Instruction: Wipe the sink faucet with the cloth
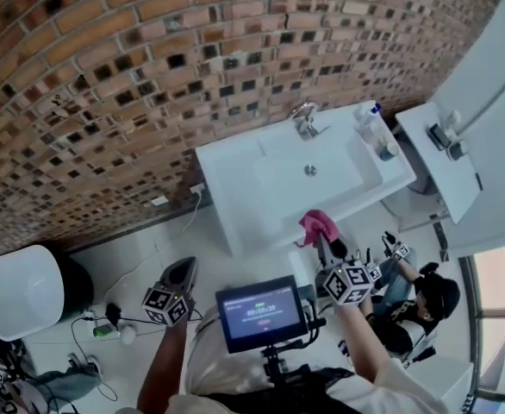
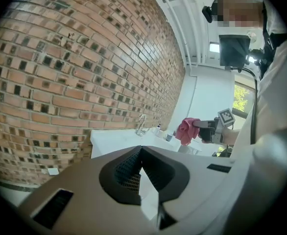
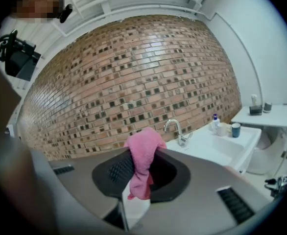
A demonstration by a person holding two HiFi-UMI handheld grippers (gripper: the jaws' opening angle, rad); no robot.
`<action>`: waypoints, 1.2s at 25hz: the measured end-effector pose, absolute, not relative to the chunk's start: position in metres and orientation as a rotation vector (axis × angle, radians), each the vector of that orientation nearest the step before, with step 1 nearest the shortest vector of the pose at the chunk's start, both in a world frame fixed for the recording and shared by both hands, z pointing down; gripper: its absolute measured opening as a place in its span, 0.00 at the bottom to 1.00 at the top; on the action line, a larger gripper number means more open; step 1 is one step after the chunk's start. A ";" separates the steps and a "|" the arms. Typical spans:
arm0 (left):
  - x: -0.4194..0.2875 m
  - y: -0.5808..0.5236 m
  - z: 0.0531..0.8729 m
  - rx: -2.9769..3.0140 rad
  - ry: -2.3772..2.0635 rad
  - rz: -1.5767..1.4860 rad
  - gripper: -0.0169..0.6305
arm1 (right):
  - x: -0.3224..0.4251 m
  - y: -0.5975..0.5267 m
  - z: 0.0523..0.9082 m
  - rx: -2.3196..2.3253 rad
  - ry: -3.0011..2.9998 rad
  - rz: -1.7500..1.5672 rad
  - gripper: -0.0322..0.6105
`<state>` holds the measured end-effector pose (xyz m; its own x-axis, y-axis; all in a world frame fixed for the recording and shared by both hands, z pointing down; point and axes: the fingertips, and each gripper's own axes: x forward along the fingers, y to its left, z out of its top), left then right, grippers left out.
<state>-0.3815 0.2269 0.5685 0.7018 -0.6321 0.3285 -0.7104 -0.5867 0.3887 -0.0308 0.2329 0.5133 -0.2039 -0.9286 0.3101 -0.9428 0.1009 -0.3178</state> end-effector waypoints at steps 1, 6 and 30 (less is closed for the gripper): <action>-0.375 0.226 0.569 2.407 -1.032 0.221 0.02 | -0.025 0.236 0.517 1.970 -2.307 0.763 0.18; -0.328 0.220 0.551 2.367 -1.073 0.165 0.02 | 0.003 0.242 0.528 1.881 -2.255 0.737 0.17; -0.110 0.313 0.580 2.446 -0.731 0.408 0.02 | 0.106 0.326 0.529 1.857 -2.437 0.908 0.16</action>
